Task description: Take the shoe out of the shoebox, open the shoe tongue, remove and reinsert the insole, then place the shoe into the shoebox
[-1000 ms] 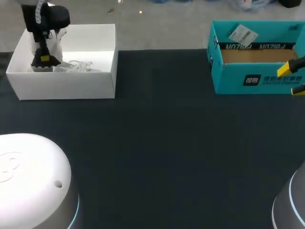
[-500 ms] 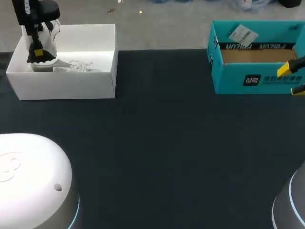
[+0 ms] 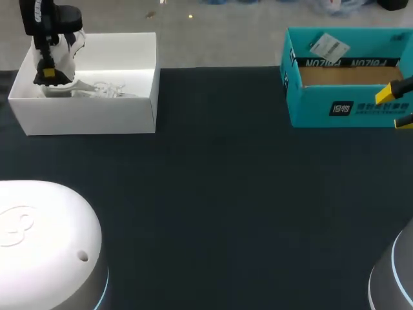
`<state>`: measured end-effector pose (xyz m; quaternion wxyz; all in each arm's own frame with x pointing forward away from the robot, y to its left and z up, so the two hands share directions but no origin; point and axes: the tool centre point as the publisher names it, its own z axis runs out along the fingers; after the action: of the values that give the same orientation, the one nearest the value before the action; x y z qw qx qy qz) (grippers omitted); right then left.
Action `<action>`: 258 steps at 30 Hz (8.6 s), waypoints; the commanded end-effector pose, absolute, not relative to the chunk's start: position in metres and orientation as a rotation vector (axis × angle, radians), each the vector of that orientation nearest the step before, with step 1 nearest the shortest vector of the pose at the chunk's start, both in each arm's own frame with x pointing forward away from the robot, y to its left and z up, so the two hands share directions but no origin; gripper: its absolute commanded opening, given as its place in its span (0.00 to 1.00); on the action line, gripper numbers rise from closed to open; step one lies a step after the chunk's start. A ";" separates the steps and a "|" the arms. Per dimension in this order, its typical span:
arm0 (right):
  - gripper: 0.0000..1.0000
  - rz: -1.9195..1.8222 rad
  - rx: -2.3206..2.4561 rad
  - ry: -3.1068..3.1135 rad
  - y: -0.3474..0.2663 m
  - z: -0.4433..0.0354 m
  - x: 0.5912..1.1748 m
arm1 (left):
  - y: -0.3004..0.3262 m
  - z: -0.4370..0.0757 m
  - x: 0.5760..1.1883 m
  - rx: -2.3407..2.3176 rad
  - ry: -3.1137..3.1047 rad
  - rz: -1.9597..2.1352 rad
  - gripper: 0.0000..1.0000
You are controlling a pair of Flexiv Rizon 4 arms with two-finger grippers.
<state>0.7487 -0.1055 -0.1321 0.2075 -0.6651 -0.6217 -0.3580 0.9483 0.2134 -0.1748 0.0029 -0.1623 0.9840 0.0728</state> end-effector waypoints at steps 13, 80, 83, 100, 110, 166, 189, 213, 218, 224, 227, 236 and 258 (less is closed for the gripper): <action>1.00 -0.993 -1.854 -1.731 -0.105 -0.132 0.749 | 0.295 -0.171 1.031 -0.325 3.118 0.254 0.00; 1.00 -0.993 -1.854 -1.731 -0.105 -0.132 0.749 | 0.345 -0.193 1.141 2.010 2.297 0.253 0.00; 1.00 -0.993 -1.854 -1.731 -0.105 -0.132 0.749 | 0.345 -0.193 1.141 2.010 2.297 0.253 0.00; 1.00 -0.993 -1.854 -1.731 -0.105 -0.132 0.749 | 0.338 -0.204 1.149 1.824 2.390 0.355 0.00; 1.00 -0.993 -1.854 -1.731 -0.105 -0.132 0.749 | 0.324 -0.217 1.168 1.782 2.432 0.252 0.00; 1.00 -0.993 -1.854 -1.731 -0.105 -0.132 0.749 | 0.321 -0.385 1.252 1.840 2.382 0.131 0.45; 1.00 -0.993 -1.854 -1.731 -0.105 -0.132 0.749 | 0.304 -0.284 1.181 1.894 2.258 0.177 1.00; 1.00 -0.993 -1.854 -1.731 -0.105 -0.132 0.749 | 0.300 -0.257 1.148 1.937 2.232 0.193 1.00; 1.00 -0.993 -1.854 -1.731 -0.105 -0.132 0.749 | 0.296 -0.263 1.119 2.051 2.213 0.222 1.00; 1.00 -0.993 -1.854 -1.731 -0.105 -0.132 0.749 | 0.294 -0.269 1.095 2.111 2.142 0.192 1.00; 1.00 -0.993 -1.854 -1.731 -0.105 -0.132 0.749 | 0.292 -0.272 1.086 2.126 2.112 0.180 0.96; 1.00 -0.993 -1.854 -1.731 -0.105 -0.132 0.749 | 0.288 -0.294 1.081 2.149 2.121 0.150 0.66; 1.00 -0.993 -1.854 -1.731 -0.105 -0.132 0.749 | 0.314 -0.333 1.105 2.276 2.096 0.074 0.36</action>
<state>0.7487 -0.1055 -0.1321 0.2076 -0.6650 -0.6217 -0.3579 1.0964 0.3099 -0.3273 0.0251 0.7323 0.6797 0.0338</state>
